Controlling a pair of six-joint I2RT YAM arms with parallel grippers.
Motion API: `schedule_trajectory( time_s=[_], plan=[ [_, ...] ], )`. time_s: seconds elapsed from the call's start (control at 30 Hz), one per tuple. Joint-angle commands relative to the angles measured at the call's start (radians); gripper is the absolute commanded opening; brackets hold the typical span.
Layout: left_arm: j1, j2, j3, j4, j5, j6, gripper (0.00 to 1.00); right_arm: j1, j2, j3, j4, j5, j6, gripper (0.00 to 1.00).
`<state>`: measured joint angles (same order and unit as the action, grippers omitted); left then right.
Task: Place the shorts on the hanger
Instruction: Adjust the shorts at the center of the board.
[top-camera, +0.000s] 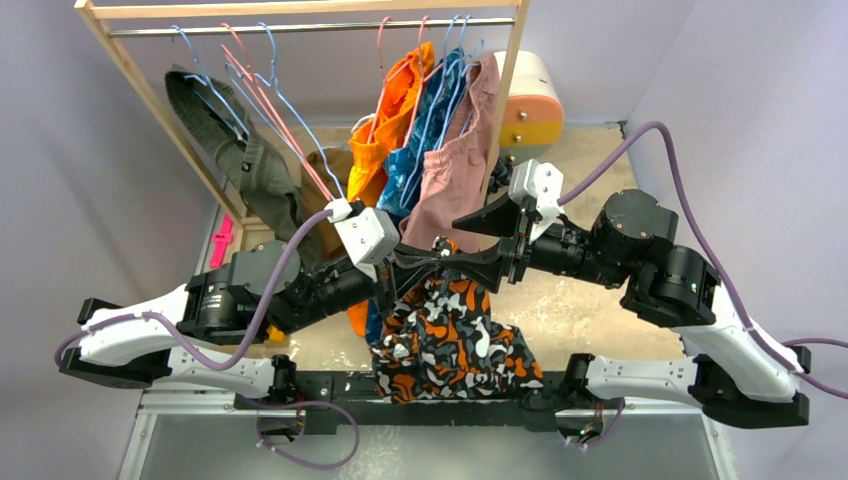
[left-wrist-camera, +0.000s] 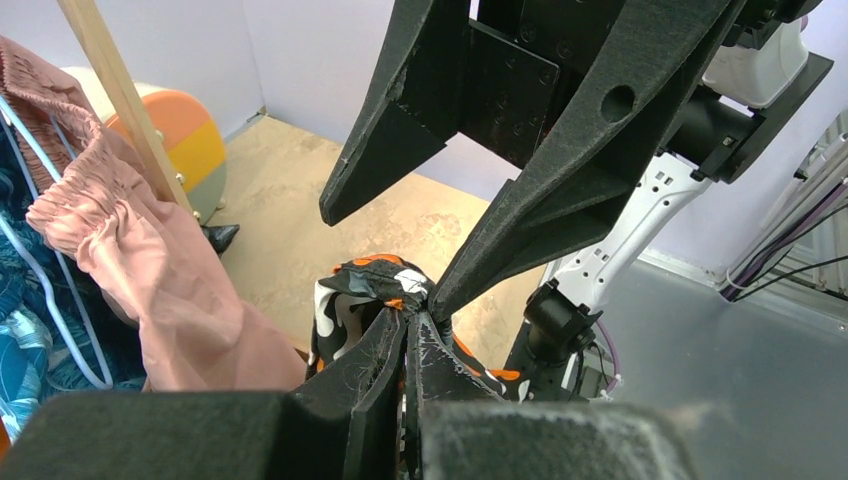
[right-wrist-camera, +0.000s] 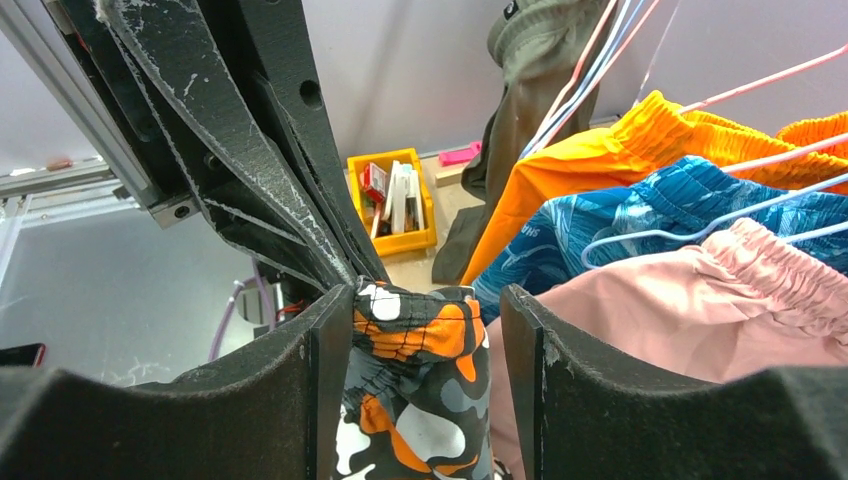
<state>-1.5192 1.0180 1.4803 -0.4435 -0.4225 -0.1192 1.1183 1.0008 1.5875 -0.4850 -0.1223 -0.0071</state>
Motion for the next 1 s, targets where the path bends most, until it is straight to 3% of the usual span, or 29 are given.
schedule_trajectory(
  time_s=[0.0, 0.17, 0.3, 0.4, 0.5, 0.73, 0.8, 0.87, 0.97],
  plan=[
    [-0.004, -0.023, 0.008, 0.063, 0.019, 0.003, 0.00, -0.002, 0.008, 0.003, -0.018, 0.021, 0.006, 0.58],
    [-0.004, -0.028, 0.005, 0.062, 0.010, 0.004, 0.00, -0.003, 0.017, -0.002, -0.038, 0.022, 0.001, 0.58],
    [-0.004, -0.030, 0.002, 0.062, 0.002, 0.003, 0.00, -0.002, 0.020, -0.004, -0.039, 0.015, 0.000, 0.71],
    [-0.004, -0.027, 0.002, 0.063, 0.004, 0.004, 0.00, -0.002, 0.019, -0.007, -0.038, 0.024, 0.000, 0.69],
    [-0.003, -0.025, 0.002, 0.063, 0.007, 0.003, 0.00, -0.001, 0.022, -0.007, -0.038, 0.039, -0.002, 0.57],
    [-0.004, -0.033, -0.007, 0.061, -0.006, 0.000, 0.00, -0.002, -0.017, -0.027, -0.010, 0.093, -0.005, 0.00],
    [-0.004, -0.035, -0.013, 0.059, -0.023, -0.003, 0.00, -0.002, -0.027, -0.031, -0.005, 0.102, -0.005, 0.00],
    [-0.004, -0.040, -0.019, 0.054, -0.036, -0.008, 0.09, -0.003, -0.037, -0.041, 0.003, 0.118, -0.004, 0.00],
    [-0.004, -0.057, -0.036, 0.042, -0.050, -0.033, 0.44, -0.001, -0.064, -0.069, 0.038, 0.170, 0.006, 0.00]
  ],
)
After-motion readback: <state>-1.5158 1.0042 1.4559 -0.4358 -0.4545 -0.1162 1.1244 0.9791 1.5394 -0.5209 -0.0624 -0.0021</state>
